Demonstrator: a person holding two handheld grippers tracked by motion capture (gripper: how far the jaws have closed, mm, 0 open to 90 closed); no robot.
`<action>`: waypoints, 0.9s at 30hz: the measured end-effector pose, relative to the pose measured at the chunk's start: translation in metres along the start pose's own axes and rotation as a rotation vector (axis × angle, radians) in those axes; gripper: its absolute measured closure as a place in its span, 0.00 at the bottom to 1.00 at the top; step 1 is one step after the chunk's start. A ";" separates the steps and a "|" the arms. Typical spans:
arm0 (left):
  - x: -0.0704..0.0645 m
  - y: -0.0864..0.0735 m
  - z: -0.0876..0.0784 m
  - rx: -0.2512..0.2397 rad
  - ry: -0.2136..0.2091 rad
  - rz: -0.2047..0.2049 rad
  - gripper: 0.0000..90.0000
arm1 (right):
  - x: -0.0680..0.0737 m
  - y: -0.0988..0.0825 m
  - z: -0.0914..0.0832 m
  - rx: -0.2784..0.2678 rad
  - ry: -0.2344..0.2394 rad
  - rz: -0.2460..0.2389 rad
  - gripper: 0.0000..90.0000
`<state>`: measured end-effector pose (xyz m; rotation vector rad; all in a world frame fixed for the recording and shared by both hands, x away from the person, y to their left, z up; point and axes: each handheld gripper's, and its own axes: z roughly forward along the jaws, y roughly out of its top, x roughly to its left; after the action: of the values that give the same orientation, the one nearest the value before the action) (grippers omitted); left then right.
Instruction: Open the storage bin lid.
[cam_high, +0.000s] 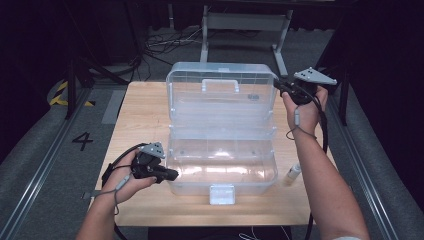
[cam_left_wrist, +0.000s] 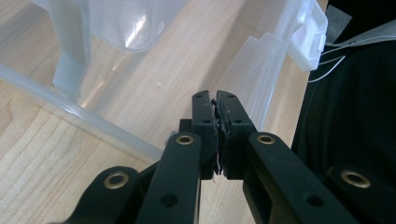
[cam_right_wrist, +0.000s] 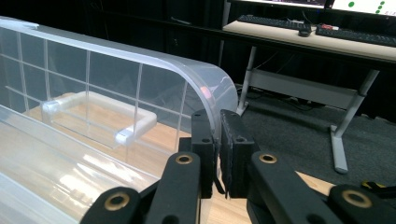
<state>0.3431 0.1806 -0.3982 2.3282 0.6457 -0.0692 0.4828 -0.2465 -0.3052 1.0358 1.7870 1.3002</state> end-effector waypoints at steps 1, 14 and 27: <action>0.000 0.000 0.000 0.000 0.000 0.000 0.96 | 0.000 0.000 0.000 0.000 0.000 0.000 0.95; 0.001 0.000 0.002 -0.001 -0.009 0.007 0.94 | -0.008 -0.007 0.012 -0.037 0.027 0.012 0.94; 0.002 0.000 0.005 -0.009 -0.018 0.000 0.94 | -0.012 -0.011 0.024 -0.042 0.032 -0.008 0.93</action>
<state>0.3456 0.1783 -0.4024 2.3166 0.6354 -0.0864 0.5070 -0.2494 -0.3208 0.9887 1.7776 1.3506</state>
